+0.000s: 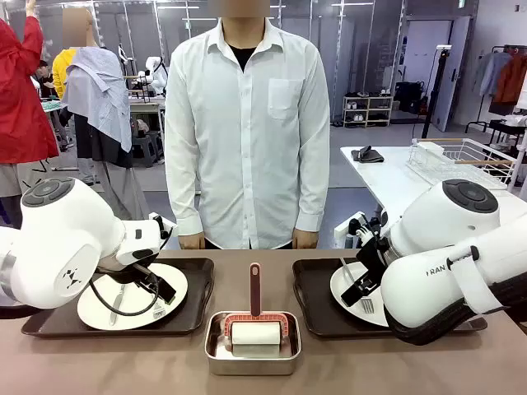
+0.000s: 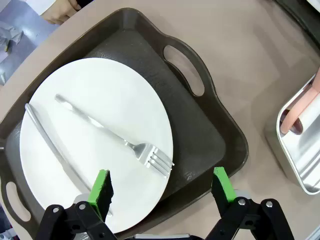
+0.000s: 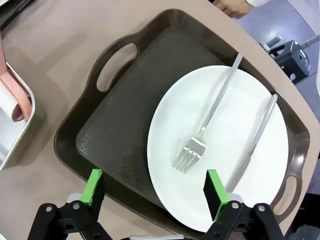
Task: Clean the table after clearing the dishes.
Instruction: When the left (or right) Handle tray is removed, use the left hand (or right hand) to clean the left (or right) side of the table with the Lint Roller.
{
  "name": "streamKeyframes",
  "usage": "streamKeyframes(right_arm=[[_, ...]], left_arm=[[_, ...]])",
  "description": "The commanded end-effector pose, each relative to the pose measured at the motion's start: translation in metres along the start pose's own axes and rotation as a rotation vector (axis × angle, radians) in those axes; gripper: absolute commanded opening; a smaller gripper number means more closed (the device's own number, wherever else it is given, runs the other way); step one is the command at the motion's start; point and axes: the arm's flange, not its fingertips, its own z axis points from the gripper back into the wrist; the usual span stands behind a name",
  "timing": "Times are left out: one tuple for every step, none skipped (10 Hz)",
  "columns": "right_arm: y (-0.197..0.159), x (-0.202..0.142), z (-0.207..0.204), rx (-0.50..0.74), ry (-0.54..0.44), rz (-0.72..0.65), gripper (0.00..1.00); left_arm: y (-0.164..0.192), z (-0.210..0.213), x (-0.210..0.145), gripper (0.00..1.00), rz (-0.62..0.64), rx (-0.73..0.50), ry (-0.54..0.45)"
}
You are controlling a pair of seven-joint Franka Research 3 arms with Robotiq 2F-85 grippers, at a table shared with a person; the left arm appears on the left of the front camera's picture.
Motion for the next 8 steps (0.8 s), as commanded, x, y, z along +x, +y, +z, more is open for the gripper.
streamKeyframes(right_arm=[[0.0000,0.0000,0.0000,0.000,0.000,0.000,1.00],[0.0000,0.0000,0.0000,0.000,0.000,0.000,1.00],[0.0000,0.0000,0.0000,0.000,0.000,0.000,1.00],[0.0000,0.0000,0.0000,0.000,0.000,0.000,1.00],[0.0000,0.0000,0.0000,0.000,0.000,0.000,1.00],[0.0000,0.0000,0.0000,0.000,0.000,0.000,1.00],[0.0000,0.0000,0.0000,0.000,0.000,0.000,1.00],[0.0000,0.0000,0.0000,0.000,0.000,0.000,1.00]], left_arm=[[-0.0001,0.0000,0.0000,1.00,0.000,0.000,0.000],[-0.0001,0.0000,0.0000,1.00,0.000,0.000,0.000],[-0.0001,0.0000,0.0000,1.00,0.000,0.000,0.000],[-0.0001,0.0000,0.0000,1.00,0.000,0.000,0.000],[-0.0001,0.0000,0.0000,1.00,0.000,0.000,0.000],[-0.0001,0.0000,0.0000,1.00,0.000,0.000,0.000],[-0.0001,0.0000,0.0000,1.00,0.000,0.000,0.000],[-0.0001,0.0000,0.0000,1.00,0.000,0.000,0.000]])
